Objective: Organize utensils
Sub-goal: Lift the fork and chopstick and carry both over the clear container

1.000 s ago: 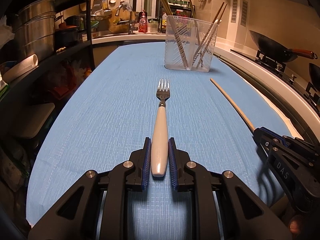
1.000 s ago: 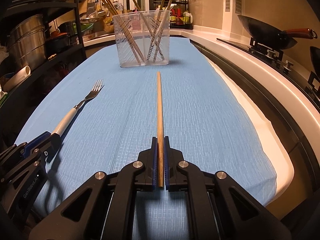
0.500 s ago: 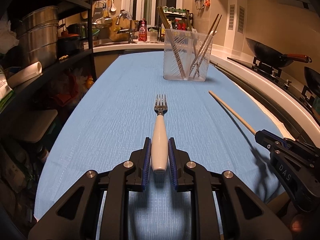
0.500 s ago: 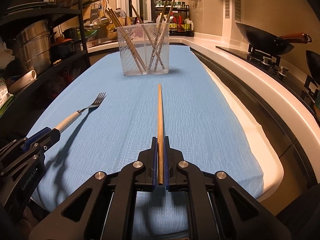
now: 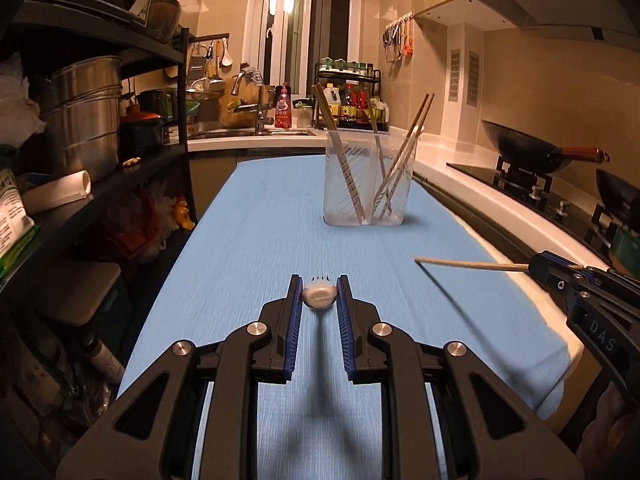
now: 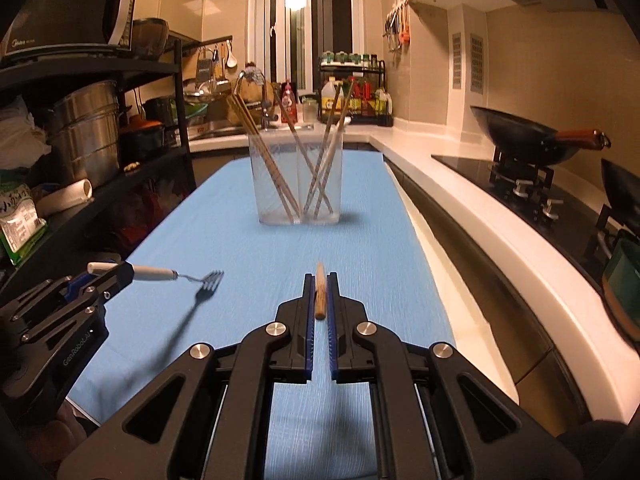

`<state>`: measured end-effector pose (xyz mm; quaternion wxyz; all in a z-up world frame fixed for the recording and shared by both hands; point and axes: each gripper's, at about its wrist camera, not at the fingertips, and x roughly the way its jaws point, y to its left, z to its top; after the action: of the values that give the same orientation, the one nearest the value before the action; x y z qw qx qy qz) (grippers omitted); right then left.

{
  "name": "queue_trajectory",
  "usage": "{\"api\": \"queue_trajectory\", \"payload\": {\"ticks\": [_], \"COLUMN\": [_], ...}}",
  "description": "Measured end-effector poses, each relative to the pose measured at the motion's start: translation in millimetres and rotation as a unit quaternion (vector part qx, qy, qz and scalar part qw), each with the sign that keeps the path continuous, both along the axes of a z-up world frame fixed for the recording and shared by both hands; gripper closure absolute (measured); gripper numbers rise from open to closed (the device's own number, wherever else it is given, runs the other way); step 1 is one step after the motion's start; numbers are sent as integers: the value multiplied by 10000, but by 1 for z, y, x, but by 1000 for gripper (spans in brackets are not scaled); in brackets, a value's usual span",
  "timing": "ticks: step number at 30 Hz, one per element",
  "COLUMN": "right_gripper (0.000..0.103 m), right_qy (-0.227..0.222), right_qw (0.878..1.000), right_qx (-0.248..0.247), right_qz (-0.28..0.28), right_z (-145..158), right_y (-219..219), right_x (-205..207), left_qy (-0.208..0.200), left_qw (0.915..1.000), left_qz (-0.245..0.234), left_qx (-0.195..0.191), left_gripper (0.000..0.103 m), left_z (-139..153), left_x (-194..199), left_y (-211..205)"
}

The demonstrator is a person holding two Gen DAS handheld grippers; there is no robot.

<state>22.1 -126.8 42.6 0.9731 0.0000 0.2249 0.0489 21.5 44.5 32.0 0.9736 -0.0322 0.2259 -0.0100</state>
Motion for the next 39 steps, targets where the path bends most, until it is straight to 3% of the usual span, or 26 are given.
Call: {"api": "queue_trajectory", "payload": {"ticks": [9, 23, 29, 39], "right_gripper": [97, 97, 97, 97], "right_qy": [-465, -505, -520, -769], "right_qw": [9988, 9981, 9972, 9950], "right_qx": [34, 111, 118, 154], "right_qz": [119, 340, 519, 614], "right_z": [58, 102, 138, 224], "right_y": [-10, -12, -9, 0], "right_x": [20, 73, 97, 150], "left_qy": [85, 348, 399, 76], "left_qw": [9995, 9979, 9972, 9952], "left_qz": [-95, -436, -531, -917], "left_qx": [-283, -337, -329, -328], "left_gripper": [86, 86, 86, 86], "left_z": [48, 92, 109, 191], "left_x": [36, 90, 114, 170], "left_y": [17, 22, 22, 6]}}
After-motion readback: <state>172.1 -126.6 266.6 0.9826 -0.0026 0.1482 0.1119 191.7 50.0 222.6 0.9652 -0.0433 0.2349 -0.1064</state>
